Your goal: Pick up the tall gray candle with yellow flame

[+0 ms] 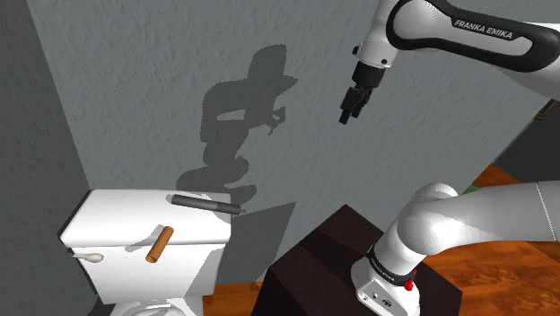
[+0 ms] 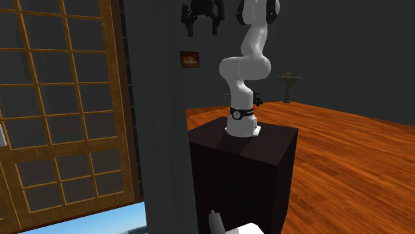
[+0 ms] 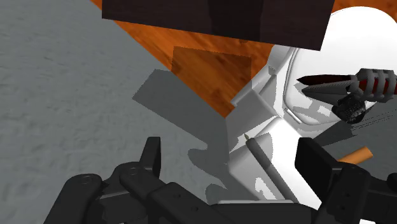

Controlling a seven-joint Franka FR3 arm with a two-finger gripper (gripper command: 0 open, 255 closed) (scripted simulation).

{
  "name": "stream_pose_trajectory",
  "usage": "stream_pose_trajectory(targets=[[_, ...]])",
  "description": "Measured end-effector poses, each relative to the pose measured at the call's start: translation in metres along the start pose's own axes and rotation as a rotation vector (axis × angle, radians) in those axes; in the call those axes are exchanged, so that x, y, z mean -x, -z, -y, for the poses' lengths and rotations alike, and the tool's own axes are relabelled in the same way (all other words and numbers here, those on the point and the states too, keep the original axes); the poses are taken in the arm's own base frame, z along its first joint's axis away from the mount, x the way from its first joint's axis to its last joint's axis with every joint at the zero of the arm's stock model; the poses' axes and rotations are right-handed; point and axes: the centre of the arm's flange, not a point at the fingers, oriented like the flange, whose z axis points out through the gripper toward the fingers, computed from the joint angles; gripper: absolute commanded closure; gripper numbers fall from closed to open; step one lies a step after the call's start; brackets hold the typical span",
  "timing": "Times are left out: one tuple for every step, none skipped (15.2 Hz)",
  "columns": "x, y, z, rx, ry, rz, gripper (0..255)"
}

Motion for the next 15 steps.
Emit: stream_pose_trajectory(targets=[[0.0,0.0,0.0,0.0,0.0,0.0,0],[-0.004,-0.004,0.001,0.0,0.007,0.001,0],[-0.009,-0.011,0.003,0.001,0.017,0.002,0],[-0.015,-0.021,0.006,0.001,0.029,0.003,0],[-0.024,-0.028,0.009,0.001,0.042,0.004,0],[-0.031,-0.039,0.012,0.002,0.056,0.005,0],[-0.04,-0.05,0.015,0.003,0.07,0.006,0],[-0.05,-0.059,0.017,0.003,0.084,0.006,0],[-0.06,-0.069,0.02,0.004,0.098,0.007,0],[-0.068,-0.078,0.024,0.004,0.112,0.008,0],[-0.074,-0.088,0.03,0.005,0.126,0.008,0],[-0.081,-0.099,0.032,0.005,0.14,0.009,0],[-0.09,-0.109,0.035,0.006,0.154,0.01,0],[-0.097,-0.12,0.039,0.007,0.168,0.011,0],[-0.104,-0.13,0.044,0.007,0.182,0.012,0]])
